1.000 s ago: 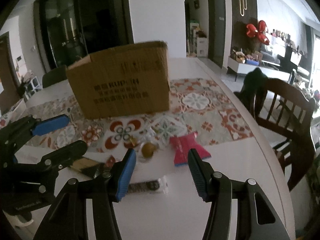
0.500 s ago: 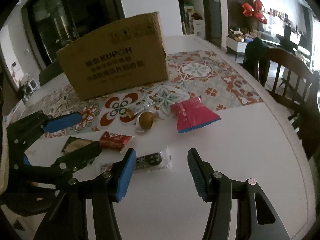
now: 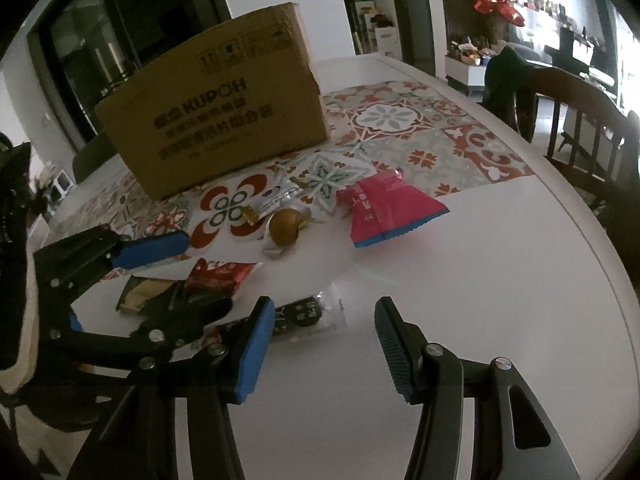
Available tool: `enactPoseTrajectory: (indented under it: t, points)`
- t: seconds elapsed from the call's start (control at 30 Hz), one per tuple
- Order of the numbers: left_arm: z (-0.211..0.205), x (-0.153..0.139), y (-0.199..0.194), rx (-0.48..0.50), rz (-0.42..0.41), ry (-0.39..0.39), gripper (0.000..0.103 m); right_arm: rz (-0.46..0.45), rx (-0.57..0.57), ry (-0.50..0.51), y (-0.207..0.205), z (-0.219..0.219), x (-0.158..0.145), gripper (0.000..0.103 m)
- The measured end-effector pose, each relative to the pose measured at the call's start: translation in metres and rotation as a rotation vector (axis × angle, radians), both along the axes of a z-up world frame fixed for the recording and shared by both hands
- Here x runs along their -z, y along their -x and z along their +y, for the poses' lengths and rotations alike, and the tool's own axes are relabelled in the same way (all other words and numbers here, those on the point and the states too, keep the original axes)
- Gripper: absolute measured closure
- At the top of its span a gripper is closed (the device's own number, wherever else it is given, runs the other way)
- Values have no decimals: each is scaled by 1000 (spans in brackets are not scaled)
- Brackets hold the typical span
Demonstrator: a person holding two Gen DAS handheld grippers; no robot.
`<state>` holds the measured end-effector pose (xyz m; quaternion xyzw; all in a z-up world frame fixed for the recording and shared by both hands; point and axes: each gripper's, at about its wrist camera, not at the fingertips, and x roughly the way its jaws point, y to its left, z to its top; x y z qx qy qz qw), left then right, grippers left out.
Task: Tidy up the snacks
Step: 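Grasp the red wrapped snack bar with the left tool while the right tool grasps the clear-wrapped bar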
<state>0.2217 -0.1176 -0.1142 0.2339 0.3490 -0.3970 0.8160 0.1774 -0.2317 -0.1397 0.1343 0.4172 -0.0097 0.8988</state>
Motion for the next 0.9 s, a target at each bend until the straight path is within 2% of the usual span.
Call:
enactPoseTrajectory:
  t: [0.1, 0.17, 0.27, 0.37, 0.4, 0.5, 0.6, 0.73, 0.9]
  points:
    - [-2, 2, -3, -3, 7, -6, 47, 1, -6, -20, -1, 2, 1, 49]
    - [-2, 4, -7, -16, 40, 1, 49, 2, -3, -34, -2, 1, 1, 51]
    - [-3, 9, -15, -37, 94, 0, 59, 3, 7, -52, -3, 0, 2, 51]
    - [-1, 11, -15, -39, 135, 25, 72, -3, 0, -63, -5, 2, 2, 57]
    - [-1, 10, -15, -39, 144, 30, 72, -6, -4, -70, -6, 3, 2, 61]
    - [0, 11, -12, -55, 140, 38, 73, -8, 1, -92, -7, 1, 3, 65]
    - [-1, 11, -13, -73, 153, 52, 73, -17, 26, -118, -7, -4, 1, 79]
    - [-1, 8, -8, -83, 155, 70, 73, -11, 32, -165, -7, -9, 1, 83]
    - [3, 1, -3, -108, 149, 99, 73, -27, 31, -150, -5, -9, -5, 86]
